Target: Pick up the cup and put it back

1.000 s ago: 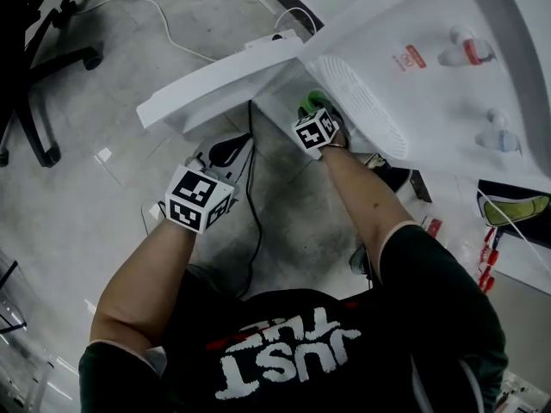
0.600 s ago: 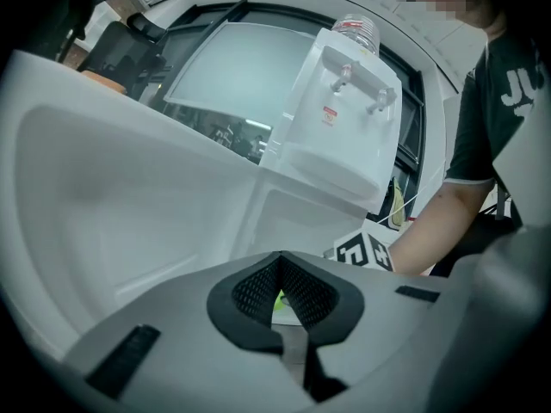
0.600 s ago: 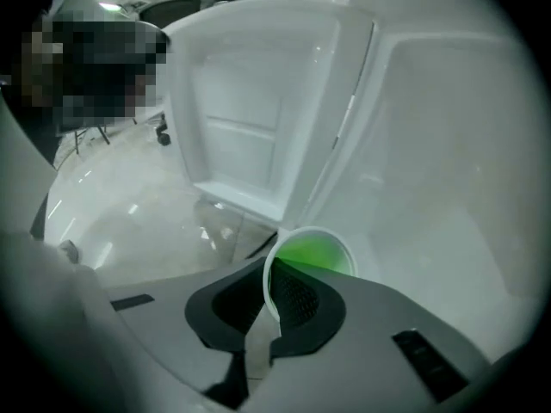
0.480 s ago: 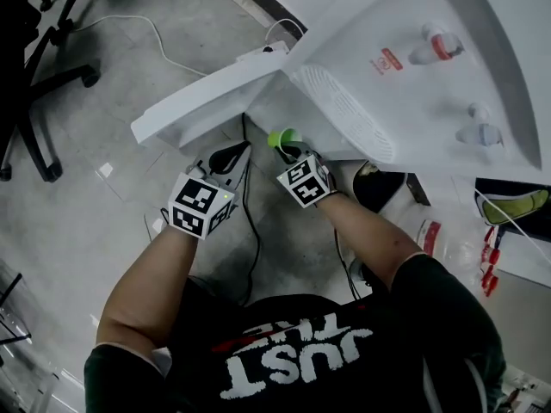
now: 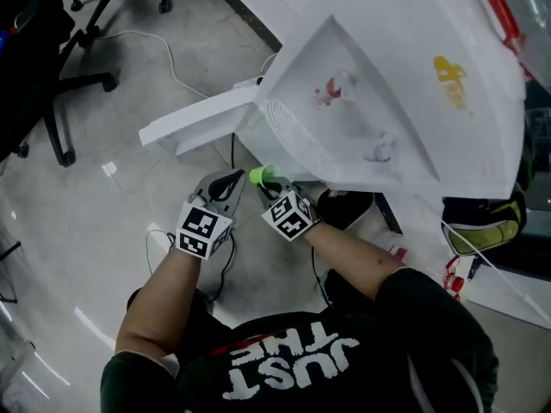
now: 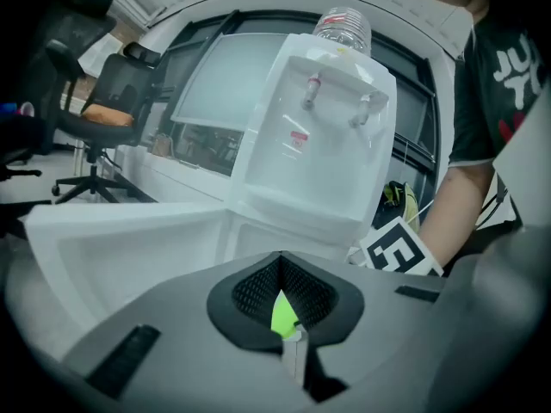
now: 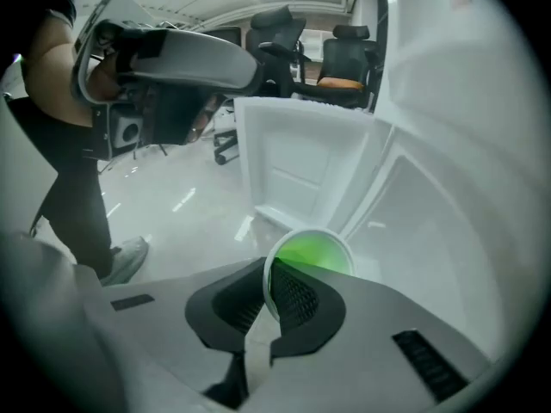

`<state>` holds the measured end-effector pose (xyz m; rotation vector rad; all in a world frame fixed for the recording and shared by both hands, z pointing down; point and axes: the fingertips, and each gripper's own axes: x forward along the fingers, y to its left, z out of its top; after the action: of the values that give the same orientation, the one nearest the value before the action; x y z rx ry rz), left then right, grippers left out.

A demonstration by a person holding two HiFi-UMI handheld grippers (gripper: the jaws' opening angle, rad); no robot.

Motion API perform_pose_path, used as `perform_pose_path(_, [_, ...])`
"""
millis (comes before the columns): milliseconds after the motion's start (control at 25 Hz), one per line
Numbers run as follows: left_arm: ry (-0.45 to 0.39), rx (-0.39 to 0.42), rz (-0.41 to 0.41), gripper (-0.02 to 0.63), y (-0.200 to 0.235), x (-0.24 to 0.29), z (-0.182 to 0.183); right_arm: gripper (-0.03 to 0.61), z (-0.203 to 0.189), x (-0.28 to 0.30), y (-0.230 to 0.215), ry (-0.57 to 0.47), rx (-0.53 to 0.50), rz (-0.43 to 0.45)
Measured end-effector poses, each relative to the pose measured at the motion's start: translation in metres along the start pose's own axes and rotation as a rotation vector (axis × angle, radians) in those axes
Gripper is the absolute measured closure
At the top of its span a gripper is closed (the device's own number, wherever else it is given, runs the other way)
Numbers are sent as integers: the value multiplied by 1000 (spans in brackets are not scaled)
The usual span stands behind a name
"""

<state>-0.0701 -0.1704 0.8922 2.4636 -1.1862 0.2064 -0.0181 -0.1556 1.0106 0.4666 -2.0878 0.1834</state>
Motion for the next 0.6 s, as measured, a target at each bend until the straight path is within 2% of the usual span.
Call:
perform_pose_path(160, [56, -46, 87, 614, -39, -45, 46, 540, 24, -94, 34, 20, -14, 92])
perform_pose_path(320, [49, -75, 140, 614, -72, -93, 126, 540, 66, -194, 55, 5, -30, 153])
perform_pose_path(600, [-13, -6, 149, 614, -141, -147, 285, 540, 158, -373, 53, -97, -148, 180])
